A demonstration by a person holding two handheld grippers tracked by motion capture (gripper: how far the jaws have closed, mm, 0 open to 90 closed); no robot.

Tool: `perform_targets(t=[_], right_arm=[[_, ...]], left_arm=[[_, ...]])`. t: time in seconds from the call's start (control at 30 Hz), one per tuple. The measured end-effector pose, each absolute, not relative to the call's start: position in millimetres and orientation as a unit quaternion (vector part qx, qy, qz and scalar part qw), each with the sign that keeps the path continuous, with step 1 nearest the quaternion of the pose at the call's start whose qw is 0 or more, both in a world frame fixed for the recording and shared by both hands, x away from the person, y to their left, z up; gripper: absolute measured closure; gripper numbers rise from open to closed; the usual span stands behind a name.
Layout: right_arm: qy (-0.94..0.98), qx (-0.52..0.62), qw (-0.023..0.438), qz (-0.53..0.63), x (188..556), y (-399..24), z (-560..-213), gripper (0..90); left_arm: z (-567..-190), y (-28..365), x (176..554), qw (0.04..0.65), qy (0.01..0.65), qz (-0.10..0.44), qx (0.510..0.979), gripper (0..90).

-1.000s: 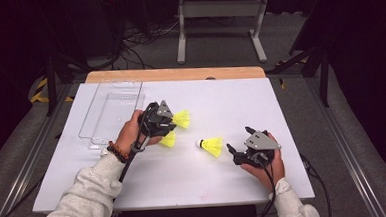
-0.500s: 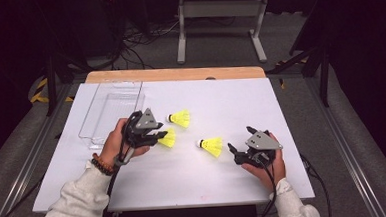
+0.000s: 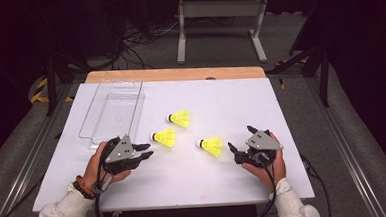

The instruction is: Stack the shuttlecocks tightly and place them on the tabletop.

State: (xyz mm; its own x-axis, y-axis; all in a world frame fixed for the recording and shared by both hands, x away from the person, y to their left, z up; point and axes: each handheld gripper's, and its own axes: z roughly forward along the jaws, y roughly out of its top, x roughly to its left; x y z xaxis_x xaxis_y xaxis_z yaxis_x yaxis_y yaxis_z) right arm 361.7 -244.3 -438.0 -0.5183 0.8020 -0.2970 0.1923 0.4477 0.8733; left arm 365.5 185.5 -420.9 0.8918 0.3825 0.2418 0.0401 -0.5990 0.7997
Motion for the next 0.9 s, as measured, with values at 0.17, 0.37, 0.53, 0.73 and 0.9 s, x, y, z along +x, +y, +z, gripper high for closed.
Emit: perform_targets(t=[0.17,0.37,0.53,0.73,0.9], right_arm=[[0.768,0.323,0.367,0.415,362,-243,-438,15.9],[0.769,0.321,0.366,0.415,361,-241,-438,15.9],[0.769,0.320,0.364,0.417,361,-241,-437,16.0],[0.770,0.319,0.361,0.419,361,-239,-437,16.0],[0.770,0.318,0.359,0.420,361,-237,-437,16.0]], left_arm=[[-429,196,362,0.432,0.126,0.206,0.869,70.8],[-434,208,360,0.424,0.136,0.210,0.871,69.6],[-436,223,356,0.434,0.143,0.212,0.864,67.8],[-438,243,351,0.447,0.156,0.218,0.853,65.5],[-441,254,350,0.448,0.169,0.228,0.848,61.3]])
